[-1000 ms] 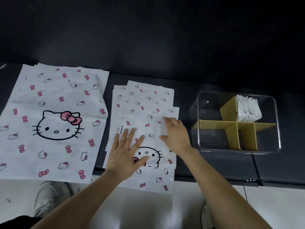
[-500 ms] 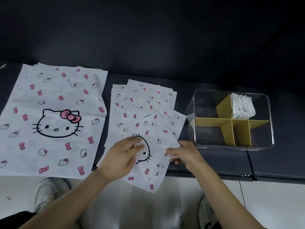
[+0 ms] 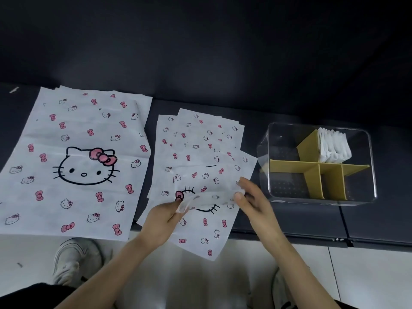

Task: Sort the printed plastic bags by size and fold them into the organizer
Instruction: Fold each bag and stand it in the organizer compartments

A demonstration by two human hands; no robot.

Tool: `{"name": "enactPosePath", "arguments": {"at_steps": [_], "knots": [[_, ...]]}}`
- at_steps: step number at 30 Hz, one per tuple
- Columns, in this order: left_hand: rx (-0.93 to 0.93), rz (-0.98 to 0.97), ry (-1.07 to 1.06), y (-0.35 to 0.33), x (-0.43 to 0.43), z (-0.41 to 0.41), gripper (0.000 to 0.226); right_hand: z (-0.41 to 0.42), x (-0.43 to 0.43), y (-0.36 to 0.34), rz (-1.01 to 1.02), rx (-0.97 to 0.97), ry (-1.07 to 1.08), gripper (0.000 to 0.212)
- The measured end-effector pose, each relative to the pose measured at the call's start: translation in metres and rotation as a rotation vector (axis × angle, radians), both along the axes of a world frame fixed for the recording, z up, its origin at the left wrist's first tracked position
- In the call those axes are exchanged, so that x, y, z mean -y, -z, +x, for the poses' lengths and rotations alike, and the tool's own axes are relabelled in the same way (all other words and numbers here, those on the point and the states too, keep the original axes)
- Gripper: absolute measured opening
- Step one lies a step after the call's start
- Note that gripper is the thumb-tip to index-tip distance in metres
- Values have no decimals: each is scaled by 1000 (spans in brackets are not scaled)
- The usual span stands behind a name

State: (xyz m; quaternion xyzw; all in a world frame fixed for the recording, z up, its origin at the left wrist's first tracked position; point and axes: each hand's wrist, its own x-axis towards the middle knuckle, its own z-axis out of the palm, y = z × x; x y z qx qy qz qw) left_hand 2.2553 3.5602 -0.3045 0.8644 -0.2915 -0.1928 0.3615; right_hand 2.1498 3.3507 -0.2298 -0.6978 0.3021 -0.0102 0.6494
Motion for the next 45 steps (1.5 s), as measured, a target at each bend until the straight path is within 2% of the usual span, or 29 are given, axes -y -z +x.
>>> {"name": "enactPosePath", "arguments": {"at_steps": [2, 4, 7, 10, 11, 13, 15, 19, 24, 26, 29, 31, 34, 36, 38, 41, 45], "knots": [[-141, 15, -62, 0, 1, 4, 54, 6, 6, 2, 137, 68, -183, 42], [-264, 11, -89, -2, 1, 8, 67, 17, 11, 15, 55, 18, -196, 33], [-370, 15, -161, -8, 4, 11, 45, 36, 11, 37, -77, -67, -29, 3], [-430, -71, -252, -13, 9, 15, 20, 49, 12, 55, -161, -117, 11, 17], [-450, -104, -314, -12, 10, 16, 19, 51, 12, 59, -195, -123, 9, 18], [-427, -164, -479, -12, 16, 14, 20, 52, 11, 64, -234, -124, 18, 19], [-322, -197, -596, -15, 23, 10, 11, 51, 9, 66, -257, -121, 36, 19], [-99, -151, -702, -7, 38, 4, 5, 54, 9, 70, -255, -118, 70, 18], [331, 27, -572, 9, 41, 2, 10, 55, 9, 75, -311, -120, 57, 24], [497, 80, -494, 17, 38, 3, 24, 57, 10, 77, -326, -131, 48, 27], [657, 214, -417, 23, 36, 3, 26, 62, 12, 78, -302, -165, 39, 29], [769, 290, -354, 24, 36, 4, 36, 63, 14, 78, -268, -178, 41, 31], [871, 240, -57, 27, 38, 14, 55, 65, 16, 76, -261, -191, 24, 32], [855, 257, 150, 30, 40, 22, 62, 67, 16, 74, -281, -206, 17, 34], [728, 319, 228, 32, 39, 27, 68, 68, 17, 76, -282, -219, 22, 32], [530, 300, 206, 32, 30, 29, 71, 69, 17, 77, -247, -226, 33, 28], [429, 198, 165, 28, 25, 27, 59, 72, 17, 76, -229, -233, 54, 22]]}}
